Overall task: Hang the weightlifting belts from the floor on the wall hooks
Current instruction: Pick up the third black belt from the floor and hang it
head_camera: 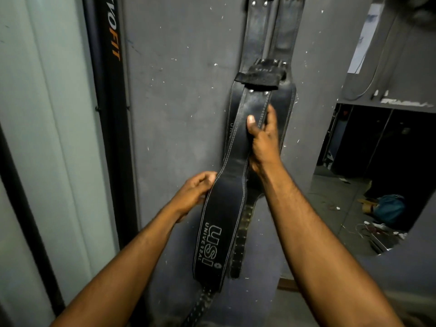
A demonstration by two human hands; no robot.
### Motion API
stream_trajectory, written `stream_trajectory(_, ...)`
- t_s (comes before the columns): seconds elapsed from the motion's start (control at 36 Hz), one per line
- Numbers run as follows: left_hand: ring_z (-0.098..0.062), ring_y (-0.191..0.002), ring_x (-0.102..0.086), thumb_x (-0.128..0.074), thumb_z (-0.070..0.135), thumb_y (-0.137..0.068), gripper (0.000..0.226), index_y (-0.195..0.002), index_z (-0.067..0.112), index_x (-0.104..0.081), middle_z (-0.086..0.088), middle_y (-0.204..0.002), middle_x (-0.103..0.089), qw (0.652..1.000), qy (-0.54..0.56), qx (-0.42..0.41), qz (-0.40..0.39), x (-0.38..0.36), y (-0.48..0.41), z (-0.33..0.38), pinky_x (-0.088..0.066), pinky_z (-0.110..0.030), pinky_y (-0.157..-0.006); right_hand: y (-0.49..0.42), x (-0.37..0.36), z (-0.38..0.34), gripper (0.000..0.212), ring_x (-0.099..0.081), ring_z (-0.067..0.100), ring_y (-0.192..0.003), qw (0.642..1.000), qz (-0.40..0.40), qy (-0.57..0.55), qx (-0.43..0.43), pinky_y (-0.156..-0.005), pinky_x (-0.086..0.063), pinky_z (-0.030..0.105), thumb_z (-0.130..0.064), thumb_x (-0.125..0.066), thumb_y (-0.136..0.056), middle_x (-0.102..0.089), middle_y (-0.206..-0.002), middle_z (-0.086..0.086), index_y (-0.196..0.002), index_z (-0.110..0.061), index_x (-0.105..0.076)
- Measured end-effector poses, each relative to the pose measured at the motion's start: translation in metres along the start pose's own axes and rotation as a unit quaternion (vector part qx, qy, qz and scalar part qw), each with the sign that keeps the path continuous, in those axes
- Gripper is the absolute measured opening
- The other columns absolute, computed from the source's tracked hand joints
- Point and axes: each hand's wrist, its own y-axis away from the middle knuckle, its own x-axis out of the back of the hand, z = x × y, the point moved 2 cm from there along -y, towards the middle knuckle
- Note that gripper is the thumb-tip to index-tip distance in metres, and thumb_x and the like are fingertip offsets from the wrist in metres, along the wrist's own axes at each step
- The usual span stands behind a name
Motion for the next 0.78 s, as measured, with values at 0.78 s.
stream_trajectory(0.78,-0.011,-0.097,-0.067,-0.066,0.015,-0.093,0.052,-0.138,0.025,-0.042,0.006,-0.132,-0.056,0.968,-0.093,-0.155,0.172,-0.035,-0.035,0.094,-0.057,-0.029,-0.087,0.019,0.033,0.01,0.014,-0.062,0.03,-0.086,0.971,-0.051,0.232,0.005,-0.081,-0.055,0.044,-0.019,-0.062,-0.097,-0.065,-0.097,0.022,-0.107,-0.011,-0.067)
